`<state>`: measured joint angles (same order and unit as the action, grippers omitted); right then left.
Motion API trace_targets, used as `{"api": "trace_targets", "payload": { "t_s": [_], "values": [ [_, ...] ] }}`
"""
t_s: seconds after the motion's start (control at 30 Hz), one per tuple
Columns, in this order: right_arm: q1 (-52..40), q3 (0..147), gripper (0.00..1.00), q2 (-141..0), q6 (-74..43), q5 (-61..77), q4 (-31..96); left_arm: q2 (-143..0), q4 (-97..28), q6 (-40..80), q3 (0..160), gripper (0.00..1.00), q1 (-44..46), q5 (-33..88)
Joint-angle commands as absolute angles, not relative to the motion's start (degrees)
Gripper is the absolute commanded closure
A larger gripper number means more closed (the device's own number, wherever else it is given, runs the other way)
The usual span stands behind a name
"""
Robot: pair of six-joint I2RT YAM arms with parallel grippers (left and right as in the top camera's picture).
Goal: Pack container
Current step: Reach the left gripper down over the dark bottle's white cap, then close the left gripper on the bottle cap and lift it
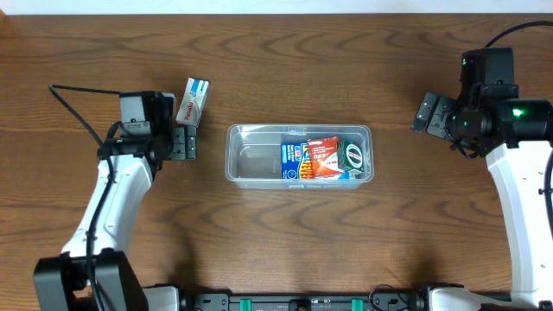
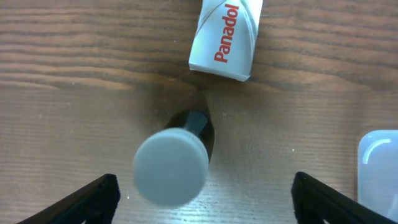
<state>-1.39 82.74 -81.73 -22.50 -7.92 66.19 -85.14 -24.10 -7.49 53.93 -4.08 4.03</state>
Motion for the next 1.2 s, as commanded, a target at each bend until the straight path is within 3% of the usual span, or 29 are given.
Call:
{"api": "trace_targets", "payload": {
  "t_s": [0.0, 0.07, 0.13, 0.8, 0.97, 1.17],
  "values": [
    [-1.1, 82.7, 0.01, -82.0, -22.7, -8.1, 66.2, -85.3, -23.2, -7.4, 54.6, 0.22, -4.3, 3.1],
    [-1.2, 82.7, 0.01, -82.0, -22.7, -8.1, 66.2, -85.3, -22.7, -7.4, 54.6, 0.36, -4.3, 3.1],
    [-1.1, 82.7, 0.01, -82.0, -22.7, -8.1, 66.2, -85.4, -22.4, -7.4, 54.6, 0.41, -4.3, 3.1],
    [-1.1, 82.7, 0.01, -82.0, -22.7, -8.1, 66.2, -88.1, -22.2, -6.5, 54.6, 0.47, -4.3, 0.5],
    [-1.1, 82.7, 0.01, -82.0, -22.7, -8.1, 66.2, -88.1, -22.0, -6.5, 54.6, 0.67, -4.3, 0.5],
    [-1.1, 82.7, 0.01, -82.0, -22.7, -8.1, 66.2, -88.1, -21.9, -6.5, 54.6, 0.81, -4.3, 0.5]
  ]
}}
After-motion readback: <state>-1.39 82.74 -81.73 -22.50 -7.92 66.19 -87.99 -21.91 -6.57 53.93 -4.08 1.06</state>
